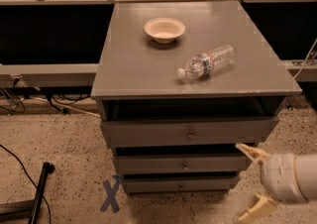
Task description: Open middle drawer
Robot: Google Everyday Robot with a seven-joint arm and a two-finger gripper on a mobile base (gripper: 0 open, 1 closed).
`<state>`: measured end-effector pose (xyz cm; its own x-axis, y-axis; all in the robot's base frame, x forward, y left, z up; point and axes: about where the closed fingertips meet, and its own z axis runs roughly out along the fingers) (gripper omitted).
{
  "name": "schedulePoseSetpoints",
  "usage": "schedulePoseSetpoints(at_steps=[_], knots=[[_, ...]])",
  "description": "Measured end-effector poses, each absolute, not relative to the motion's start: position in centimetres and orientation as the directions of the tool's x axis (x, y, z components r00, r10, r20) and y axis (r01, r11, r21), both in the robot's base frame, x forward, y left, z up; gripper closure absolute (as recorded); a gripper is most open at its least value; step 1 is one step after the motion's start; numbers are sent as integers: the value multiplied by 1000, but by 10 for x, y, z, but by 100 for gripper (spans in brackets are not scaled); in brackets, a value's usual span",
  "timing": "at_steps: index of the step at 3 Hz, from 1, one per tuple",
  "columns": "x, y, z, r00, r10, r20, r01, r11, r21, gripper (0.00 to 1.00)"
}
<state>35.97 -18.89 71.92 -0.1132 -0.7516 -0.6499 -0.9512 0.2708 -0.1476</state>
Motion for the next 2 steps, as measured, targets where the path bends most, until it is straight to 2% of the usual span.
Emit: schedulePoseSetpoints(at_steps=[1, 2], knots=[[349, -218, 673, -124, -667, -734, -909, 373, -185, 0], [342, -228, 663, -82, -675, -733, -909, 353, -224, 0]])
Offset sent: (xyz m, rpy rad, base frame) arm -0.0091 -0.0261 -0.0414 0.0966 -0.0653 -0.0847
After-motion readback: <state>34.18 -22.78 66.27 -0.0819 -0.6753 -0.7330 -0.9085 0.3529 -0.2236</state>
